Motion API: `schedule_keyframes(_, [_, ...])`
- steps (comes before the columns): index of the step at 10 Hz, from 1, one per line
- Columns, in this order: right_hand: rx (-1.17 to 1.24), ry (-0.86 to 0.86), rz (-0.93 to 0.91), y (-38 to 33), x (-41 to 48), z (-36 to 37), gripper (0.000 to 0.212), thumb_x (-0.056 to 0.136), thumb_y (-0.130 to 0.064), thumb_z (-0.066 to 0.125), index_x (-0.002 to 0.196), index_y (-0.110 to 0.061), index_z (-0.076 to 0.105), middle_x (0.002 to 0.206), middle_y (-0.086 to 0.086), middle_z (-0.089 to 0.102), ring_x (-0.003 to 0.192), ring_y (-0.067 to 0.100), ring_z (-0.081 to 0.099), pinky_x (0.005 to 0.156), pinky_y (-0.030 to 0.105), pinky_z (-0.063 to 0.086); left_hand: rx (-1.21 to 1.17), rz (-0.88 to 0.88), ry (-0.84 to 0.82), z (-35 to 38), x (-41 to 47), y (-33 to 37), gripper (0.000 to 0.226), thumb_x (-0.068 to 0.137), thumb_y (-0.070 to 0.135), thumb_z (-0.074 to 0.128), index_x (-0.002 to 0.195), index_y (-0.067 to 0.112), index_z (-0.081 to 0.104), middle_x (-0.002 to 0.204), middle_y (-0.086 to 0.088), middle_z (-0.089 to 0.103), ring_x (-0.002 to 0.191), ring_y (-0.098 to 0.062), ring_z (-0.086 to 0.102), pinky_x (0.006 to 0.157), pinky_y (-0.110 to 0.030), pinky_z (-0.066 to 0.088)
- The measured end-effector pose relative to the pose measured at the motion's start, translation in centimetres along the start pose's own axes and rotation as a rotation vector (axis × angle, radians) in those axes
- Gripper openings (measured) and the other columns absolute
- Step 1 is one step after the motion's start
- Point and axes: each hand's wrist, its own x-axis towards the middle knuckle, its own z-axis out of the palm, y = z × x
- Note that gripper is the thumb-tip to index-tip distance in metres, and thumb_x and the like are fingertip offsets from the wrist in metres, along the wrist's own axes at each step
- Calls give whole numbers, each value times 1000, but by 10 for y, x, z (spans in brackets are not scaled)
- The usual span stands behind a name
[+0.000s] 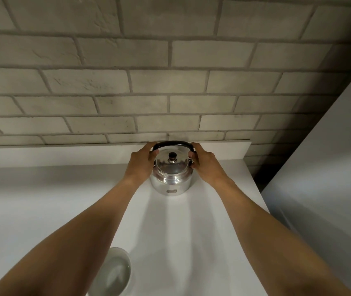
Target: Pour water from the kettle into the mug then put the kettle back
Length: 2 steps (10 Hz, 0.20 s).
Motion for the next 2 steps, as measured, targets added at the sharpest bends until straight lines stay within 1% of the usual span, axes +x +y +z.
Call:
schedule_keyframes(1, [22, 3, 1, 0, -4, -3, 39, 107, -34, 44, 146, -31, 46, 126, 6, 70, 109, 31, 68, 89, 34, 53, 6, -4, -21, -2, -1, 3, 40, 108, 40, 51, 148, 32, 52, 128, -13, 72, 101, -31, 72, 85, -36, 54])
schedule_keyframes(2, [40, 46, 5, -5, -15, -10, 58, 105, -49, 48, 158, -29, 37, 151, 4, 57, 132, 27, 58, 106, 36, 46, 40, 27, -12, -10, -5, 17, 61, 104, 51, 54, 159, 29, 39, 153, -12, 57, 133, -35, 60, 110, -45, 48])
